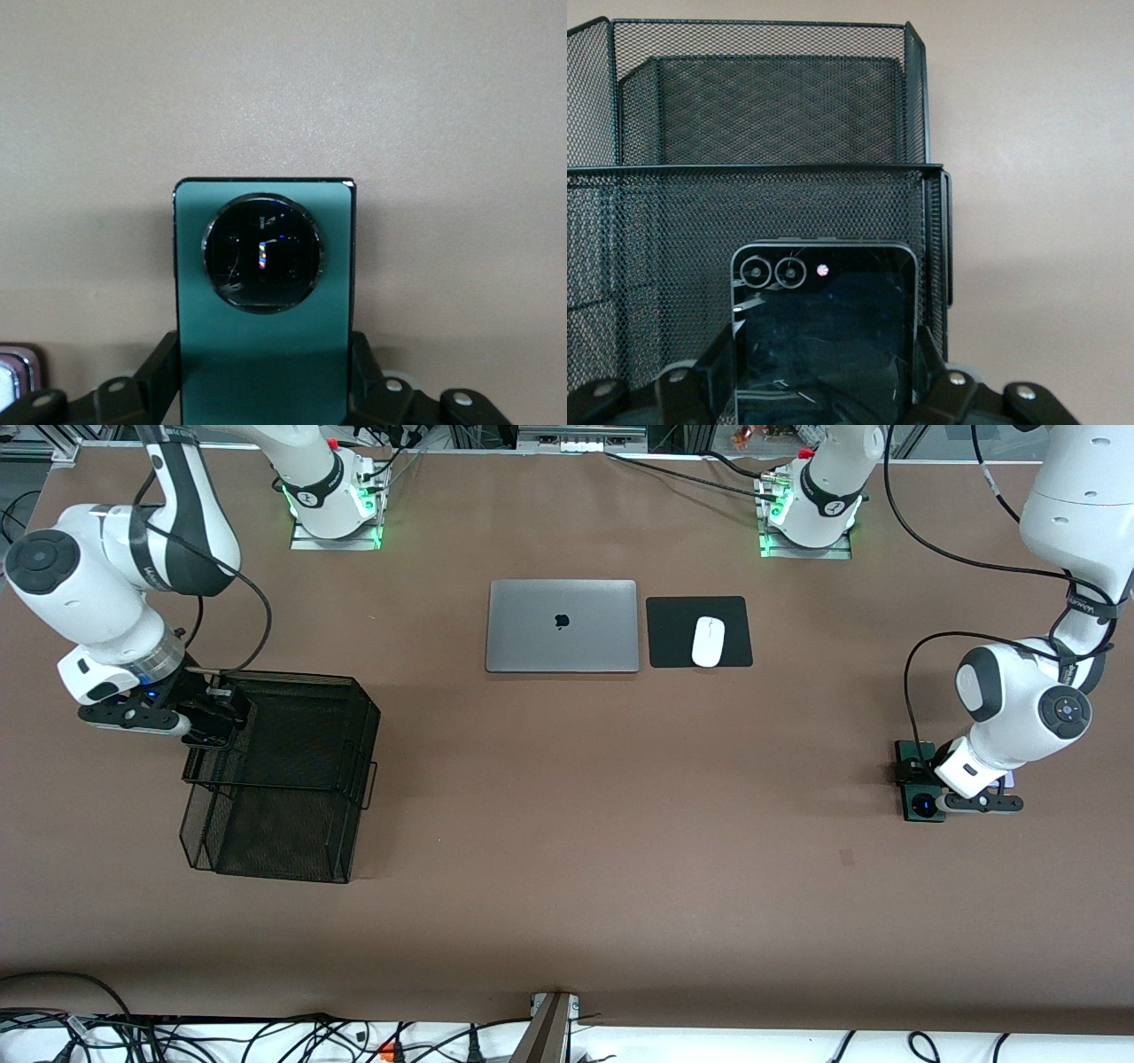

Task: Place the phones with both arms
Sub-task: 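Lower the flip phone into the mesh basket with the right gripper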

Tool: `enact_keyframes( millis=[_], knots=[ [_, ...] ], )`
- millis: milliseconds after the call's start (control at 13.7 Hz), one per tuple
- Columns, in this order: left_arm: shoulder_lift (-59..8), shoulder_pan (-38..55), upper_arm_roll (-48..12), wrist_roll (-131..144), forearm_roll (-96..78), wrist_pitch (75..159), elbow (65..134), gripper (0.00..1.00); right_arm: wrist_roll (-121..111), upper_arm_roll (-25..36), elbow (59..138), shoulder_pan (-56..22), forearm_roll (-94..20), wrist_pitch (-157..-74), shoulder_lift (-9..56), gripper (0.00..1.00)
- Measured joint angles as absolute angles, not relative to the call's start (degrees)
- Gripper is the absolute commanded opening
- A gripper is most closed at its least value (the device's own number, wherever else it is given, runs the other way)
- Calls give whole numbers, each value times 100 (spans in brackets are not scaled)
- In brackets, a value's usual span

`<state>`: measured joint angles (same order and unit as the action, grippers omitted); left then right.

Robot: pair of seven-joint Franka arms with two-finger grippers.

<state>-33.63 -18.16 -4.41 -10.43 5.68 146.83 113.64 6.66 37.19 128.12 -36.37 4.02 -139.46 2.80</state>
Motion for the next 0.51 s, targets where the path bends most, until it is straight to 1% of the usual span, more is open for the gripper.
enact_keyframes(
  millis=[73, 219, 438, 510],
  knots=[
    [-3387, -1816, -455, -1043, 502, 14511, 11255, 0, 667, 3717, 12867, -3649, 377, -14126, 327, 0],
    [-3428, -1816, -488, -1045, 423, 14172, 11031, 0, 668, 3716, 13004, -3660, 208, -14524, 505, 0],
    [-3434, -1815, -565, -1035, 320, 13905, 10801, 0, 668, 3714, 13062, -3670, 97, -14715, 843, 0],
    [-3434, -1814, -601, -1024, 288, 13869, 10758, 0, 668, 3714, 13062, -3673, 95, -14730, 922, 4]
  ],
)
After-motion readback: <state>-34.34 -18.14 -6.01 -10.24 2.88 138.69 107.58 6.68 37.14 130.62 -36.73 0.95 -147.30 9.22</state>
